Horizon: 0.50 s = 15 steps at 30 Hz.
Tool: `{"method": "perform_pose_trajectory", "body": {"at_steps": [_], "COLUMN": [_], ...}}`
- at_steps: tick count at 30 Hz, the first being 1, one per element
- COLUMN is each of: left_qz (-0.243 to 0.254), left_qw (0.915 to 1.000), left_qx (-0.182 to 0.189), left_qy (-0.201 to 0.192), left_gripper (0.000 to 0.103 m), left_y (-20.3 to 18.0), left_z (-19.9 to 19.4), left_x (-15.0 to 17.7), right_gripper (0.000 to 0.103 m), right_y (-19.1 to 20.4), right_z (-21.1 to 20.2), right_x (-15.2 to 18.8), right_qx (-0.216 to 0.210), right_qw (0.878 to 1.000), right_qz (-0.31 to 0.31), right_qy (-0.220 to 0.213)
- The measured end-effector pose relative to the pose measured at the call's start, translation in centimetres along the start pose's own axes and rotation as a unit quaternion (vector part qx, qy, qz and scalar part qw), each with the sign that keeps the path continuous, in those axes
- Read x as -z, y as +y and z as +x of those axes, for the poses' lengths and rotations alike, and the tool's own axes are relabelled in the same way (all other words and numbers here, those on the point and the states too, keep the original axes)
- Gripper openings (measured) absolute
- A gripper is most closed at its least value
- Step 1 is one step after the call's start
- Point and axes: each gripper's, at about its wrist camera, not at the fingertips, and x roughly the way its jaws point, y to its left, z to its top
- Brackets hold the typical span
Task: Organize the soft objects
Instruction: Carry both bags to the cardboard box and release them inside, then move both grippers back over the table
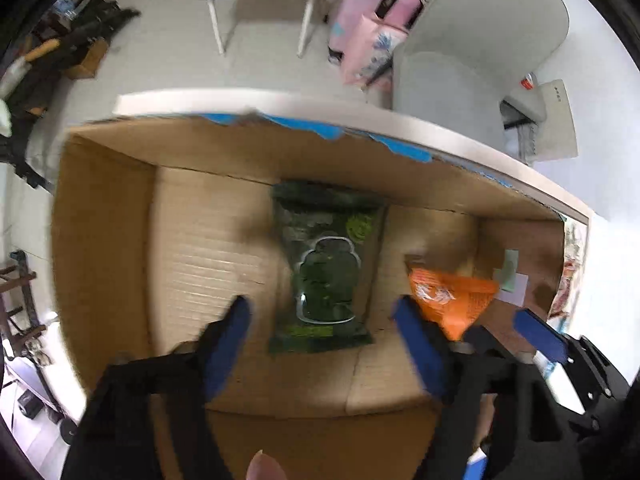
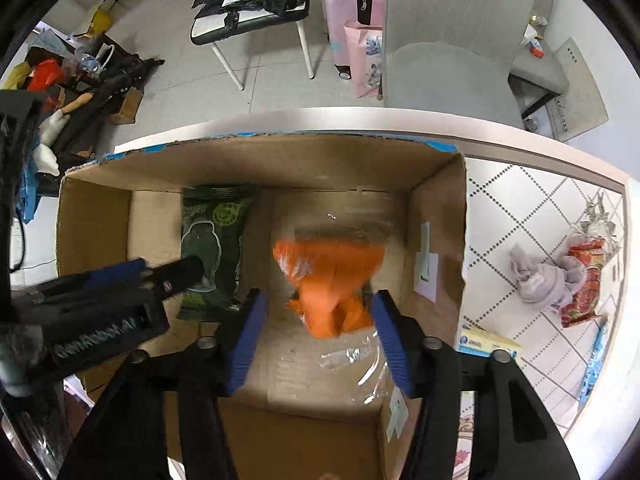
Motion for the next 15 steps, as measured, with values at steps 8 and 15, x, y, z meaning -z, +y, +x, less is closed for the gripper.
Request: {"method": "perform_pose_trajectory", "body": {"at_steps": [8,15], "left_qz": [0.03,0.025], "left_qw": [0.9972,0.9948], "left_qx": [-0.051,-0.057], "left_qy": [-0.046,-0.081], "left_gripper": [0.098,0.099], "left_y": [1.5,2.0], "left_z": [-3.0,-5.6], "left_x": [5.4,9.6], "right_gripper": [0.097,0.099], "right_y": [1.6,1.8], "right_z": [-2.6,-5.1], "right_x": [4.2,8.4], "right_qx": [0.015,0.006], "right_qw": [1.0,0.999], "right_qz": [-0.014,-0.011], "right_qy": [-0.002,-0.031]}}
